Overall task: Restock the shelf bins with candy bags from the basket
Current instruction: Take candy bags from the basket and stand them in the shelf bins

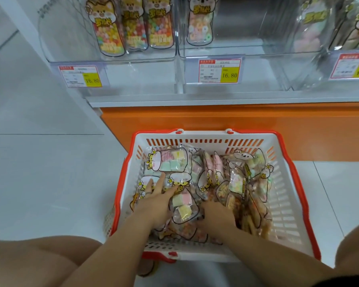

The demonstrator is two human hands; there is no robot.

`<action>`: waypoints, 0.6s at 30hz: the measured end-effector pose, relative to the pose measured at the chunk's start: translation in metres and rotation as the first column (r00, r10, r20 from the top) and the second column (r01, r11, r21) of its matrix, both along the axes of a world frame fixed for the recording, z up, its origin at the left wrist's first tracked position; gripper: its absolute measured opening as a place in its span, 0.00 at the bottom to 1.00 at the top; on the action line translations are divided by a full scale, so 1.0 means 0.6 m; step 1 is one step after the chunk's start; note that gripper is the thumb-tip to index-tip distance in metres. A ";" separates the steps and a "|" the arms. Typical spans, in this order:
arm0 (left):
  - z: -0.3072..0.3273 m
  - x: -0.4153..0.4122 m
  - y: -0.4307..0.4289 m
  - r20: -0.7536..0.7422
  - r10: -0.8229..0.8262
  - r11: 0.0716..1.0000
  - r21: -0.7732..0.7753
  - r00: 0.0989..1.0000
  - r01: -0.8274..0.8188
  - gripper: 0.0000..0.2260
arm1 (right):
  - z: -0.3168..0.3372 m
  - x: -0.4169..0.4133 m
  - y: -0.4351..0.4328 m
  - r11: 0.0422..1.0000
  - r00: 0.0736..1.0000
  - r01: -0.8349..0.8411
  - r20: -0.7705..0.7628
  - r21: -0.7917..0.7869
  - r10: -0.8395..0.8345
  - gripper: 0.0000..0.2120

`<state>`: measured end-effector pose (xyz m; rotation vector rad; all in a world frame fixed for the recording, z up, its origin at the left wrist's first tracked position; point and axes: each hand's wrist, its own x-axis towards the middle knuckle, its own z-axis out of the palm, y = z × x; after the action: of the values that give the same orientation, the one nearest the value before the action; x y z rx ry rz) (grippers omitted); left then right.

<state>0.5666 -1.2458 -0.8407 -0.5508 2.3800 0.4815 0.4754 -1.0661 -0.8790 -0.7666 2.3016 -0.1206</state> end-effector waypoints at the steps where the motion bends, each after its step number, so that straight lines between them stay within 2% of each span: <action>1: 0.001 0.001 -0.001 -0.004 -0.001 1.000 0.000 1.000 0.001 0.36 | -0.003 -0.001 -0.003 1.000 1.000 0.009 -0.002 -0.014 -0.009 0.11; 5: 0.010 -0.001 -0.003 -0.011 0.008 1.000 0.009 1.000 -0.008 0.33 | 0.001 -0.036 -0.004 0.998 0.996 -0.035 0.085 -0.045 0.039 0.10; 9: 0.022 -0.011 -0.002 -0.011 0.012 1.000 0.010 1.000 -0.012 0.33 | 0.044 -0.095 0.024 0.992 0.982 -0.111 0.145 -0.052 0.118 0.15; 11: 0.036 -0.019 0.001 -0.011 0.004 1.000 -0.010 1.000 -0.004 0.31 | 0.084 -0.130 0.044 0.989 0.986 -0.144 0.075 -0.040 0.146 0.19; 13: 0.050 -0.030 0.010 -0.028 -0.010 0.999 -0.044 1.000 0.008 0.28 | 0.129 -0.161 0.063 0.994 0.994 -0.109 -0.026 -0.030 0.108 0.16; 15: 0.071 -0.045 0.023 -0.106 0.023 0.998 -0.055 0.994 -0.029 0.24 | 0.182 -0.181 0.078 0.995 0.987 -0.066 -0.150 -0.074 0.054 0.13; 16: 0.087 -0.054 0.030 -0.159 0.062 0.998 -0.014 0.985 -0.065 0.20 | 0.210 -0.184 0.082 0.992 0.981 -0.035 -0.194 -0.121 0.011 0.14; 18: 0.124 -0.072 0.049 -0.233 0.212 0.964 0.209 0.949 -0.164 0.13 | 0.258 -0.179 0.085 0.979 0.955 0.004 -0.290 -0.203 -0.064 0.13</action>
<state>0.5236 -1.2165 -0.7663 -0.6687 2.4962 0.9005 0.3680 -1.0149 -0.7241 -0.8971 2.6169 -0.2739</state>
